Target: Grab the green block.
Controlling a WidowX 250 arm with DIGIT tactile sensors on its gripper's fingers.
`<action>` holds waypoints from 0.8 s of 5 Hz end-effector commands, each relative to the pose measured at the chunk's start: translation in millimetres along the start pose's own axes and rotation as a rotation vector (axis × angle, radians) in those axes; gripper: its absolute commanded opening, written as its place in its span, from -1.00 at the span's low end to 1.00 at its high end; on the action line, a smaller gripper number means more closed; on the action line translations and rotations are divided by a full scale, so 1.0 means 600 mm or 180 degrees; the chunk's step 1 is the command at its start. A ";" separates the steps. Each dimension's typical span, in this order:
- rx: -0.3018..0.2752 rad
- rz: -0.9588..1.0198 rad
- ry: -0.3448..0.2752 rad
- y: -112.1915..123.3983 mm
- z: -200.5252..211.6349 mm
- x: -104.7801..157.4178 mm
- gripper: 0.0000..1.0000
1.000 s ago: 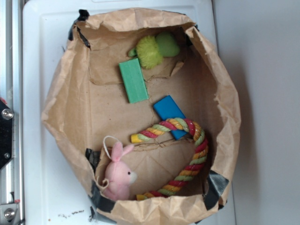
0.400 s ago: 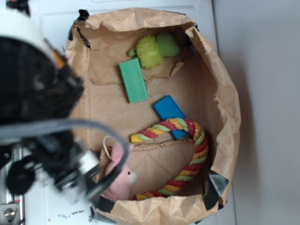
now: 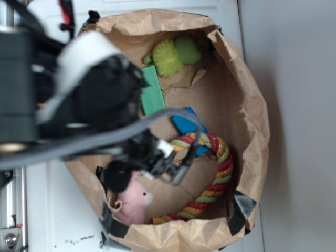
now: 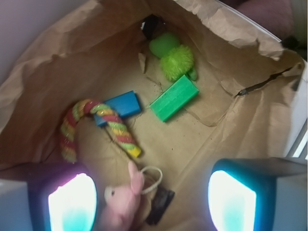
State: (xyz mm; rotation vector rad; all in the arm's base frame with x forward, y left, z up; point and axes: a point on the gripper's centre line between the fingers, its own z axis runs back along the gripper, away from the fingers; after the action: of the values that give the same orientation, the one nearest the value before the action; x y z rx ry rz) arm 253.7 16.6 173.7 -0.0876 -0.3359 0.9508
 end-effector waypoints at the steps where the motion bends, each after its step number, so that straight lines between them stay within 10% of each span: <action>1: 0.0124 0.0479 -0.0226 0.029 -0.031 0.059 1.00; 4: 0.0277 0.0534 -0.0309 0.044 -0.052 0.064 1.00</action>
State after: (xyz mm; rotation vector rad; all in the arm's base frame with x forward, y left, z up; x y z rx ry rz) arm 269.0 51.9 139.3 0.0242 -0.3594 1.1177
